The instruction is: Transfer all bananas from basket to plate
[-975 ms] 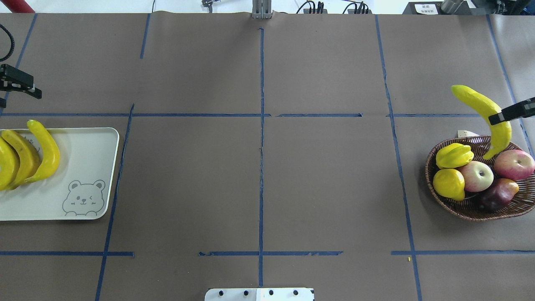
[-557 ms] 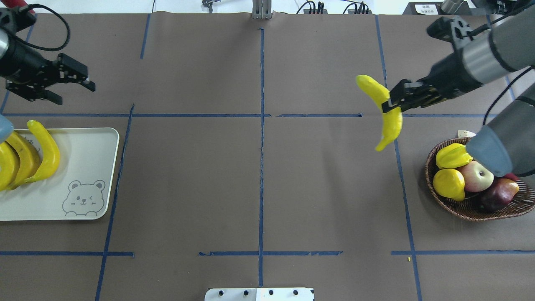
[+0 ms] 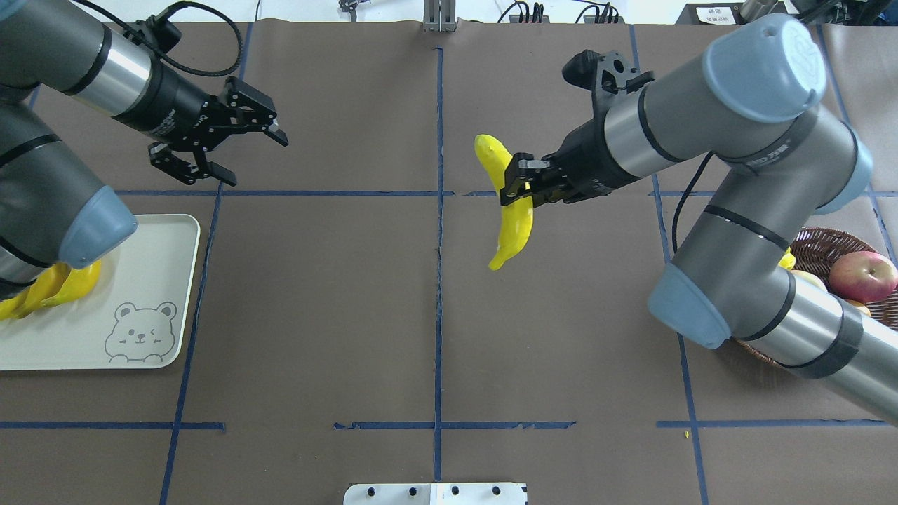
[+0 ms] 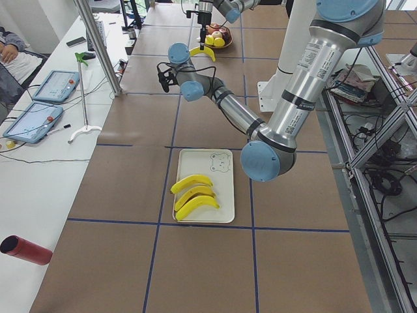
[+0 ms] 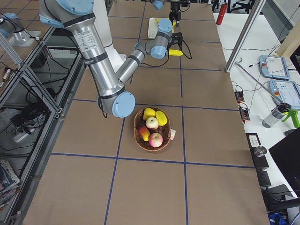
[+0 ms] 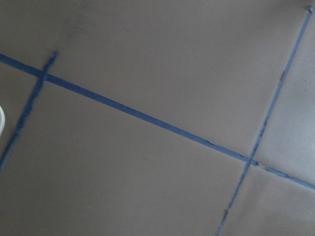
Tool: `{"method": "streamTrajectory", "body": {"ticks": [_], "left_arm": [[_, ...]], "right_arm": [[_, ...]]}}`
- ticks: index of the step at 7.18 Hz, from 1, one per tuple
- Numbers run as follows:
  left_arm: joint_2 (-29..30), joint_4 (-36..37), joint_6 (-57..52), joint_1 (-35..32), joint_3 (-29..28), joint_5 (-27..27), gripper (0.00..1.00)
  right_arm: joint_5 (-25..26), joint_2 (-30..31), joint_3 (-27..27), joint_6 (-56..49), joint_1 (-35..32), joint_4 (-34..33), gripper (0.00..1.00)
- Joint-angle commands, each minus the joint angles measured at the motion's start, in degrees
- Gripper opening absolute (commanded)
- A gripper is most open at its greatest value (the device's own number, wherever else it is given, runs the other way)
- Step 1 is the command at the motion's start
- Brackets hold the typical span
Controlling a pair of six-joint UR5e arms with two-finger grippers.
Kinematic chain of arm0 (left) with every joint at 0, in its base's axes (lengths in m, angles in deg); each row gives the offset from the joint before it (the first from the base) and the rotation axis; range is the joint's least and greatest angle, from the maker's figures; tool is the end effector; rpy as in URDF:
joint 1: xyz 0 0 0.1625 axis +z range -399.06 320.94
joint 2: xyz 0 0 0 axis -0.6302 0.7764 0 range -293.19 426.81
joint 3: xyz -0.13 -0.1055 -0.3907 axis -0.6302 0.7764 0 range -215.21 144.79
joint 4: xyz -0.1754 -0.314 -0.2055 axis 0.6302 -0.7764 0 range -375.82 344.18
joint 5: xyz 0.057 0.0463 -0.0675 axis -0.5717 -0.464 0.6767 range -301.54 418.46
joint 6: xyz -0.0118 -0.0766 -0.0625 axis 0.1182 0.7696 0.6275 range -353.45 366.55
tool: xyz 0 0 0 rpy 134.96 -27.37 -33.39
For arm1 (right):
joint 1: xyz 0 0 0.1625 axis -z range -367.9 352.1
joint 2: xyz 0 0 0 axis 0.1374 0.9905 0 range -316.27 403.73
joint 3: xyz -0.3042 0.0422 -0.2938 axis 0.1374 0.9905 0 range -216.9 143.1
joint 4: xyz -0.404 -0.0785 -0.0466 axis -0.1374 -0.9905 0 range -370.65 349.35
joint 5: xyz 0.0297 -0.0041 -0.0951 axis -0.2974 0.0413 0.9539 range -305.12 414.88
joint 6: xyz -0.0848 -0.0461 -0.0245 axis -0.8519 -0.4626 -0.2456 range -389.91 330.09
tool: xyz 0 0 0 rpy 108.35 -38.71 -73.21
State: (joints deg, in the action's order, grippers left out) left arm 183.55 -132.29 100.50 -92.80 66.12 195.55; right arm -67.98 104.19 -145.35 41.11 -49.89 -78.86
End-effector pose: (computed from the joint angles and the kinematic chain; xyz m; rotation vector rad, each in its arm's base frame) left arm 0.3087 -0.5228 0.2393 -0.2167 1.2658 -0.4042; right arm -0.3818 -0.4503 0.1762 0.1680 -1.2651 -0.0033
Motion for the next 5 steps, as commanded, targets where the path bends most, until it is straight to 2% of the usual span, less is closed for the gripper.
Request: {"method": "streamTrajectory", "body": {"ticks": [1,2,3,5], "left_arm": [[4.5,-6.1,11.0,5.2,-1.7,-5.5,1.00],[6.0,-7.7,14.1,8.7,-2.1,-11.7,1.00],[7.5,-8.2,16.4,9.8,-2.7,-13.1,1.00],[9.2,-8.3,18.6,10.8,-4.4,-13.3,1.00]], "right_arm": [[4.4,-4.8,1.7,4.5,3.7,1.1,0.02],[6.2,-5.1,2.7,6.7,5.2,4.6,0.02],[8.1,-5.0,2.9,7.5,6.4,6.1,0.02],[8.4,-5.1,2.9,7.5,6.8,6.1,0.02]]}}
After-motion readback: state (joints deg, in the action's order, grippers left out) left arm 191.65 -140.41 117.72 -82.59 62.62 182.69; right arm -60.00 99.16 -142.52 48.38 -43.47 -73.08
